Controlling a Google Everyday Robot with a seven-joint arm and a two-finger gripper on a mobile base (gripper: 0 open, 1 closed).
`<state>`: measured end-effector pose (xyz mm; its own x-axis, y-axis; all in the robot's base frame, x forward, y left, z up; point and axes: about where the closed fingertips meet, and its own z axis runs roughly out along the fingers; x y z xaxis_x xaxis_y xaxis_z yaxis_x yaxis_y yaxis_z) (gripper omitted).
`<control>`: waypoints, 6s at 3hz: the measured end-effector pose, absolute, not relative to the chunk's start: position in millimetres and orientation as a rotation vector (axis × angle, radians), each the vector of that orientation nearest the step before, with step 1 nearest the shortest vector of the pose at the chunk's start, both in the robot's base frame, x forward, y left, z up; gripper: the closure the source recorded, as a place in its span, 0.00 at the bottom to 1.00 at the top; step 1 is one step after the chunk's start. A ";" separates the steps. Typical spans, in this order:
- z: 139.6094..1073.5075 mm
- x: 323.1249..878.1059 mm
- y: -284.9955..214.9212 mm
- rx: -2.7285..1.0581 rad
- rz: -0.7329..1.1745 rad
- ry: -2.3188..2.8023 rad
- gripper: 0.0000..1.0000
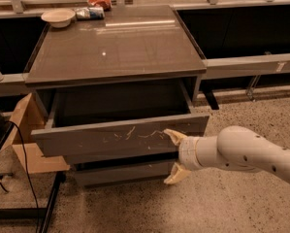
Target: Close top drawer
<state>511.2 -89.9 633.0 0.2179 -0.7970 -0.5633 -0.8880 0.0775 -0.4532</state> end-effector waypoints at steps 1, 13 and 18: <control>632.9 511.4 -89.5 -1.720 0.150 1.583 0.47; 614.3 595.6 -40.6 -1.722 0.120 1.474 0.00; 620.5 629.0 -23.5 -1.679 -0.010 1.401 1.00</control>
Offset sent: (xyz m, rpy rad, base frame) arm 0.0025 0.0007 -0.0013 0.0081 -0.0009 -0.0018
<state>629.0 -23.5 620.5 0.3523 -0.7800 -0.5171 -0.7723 0.0698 -0.6314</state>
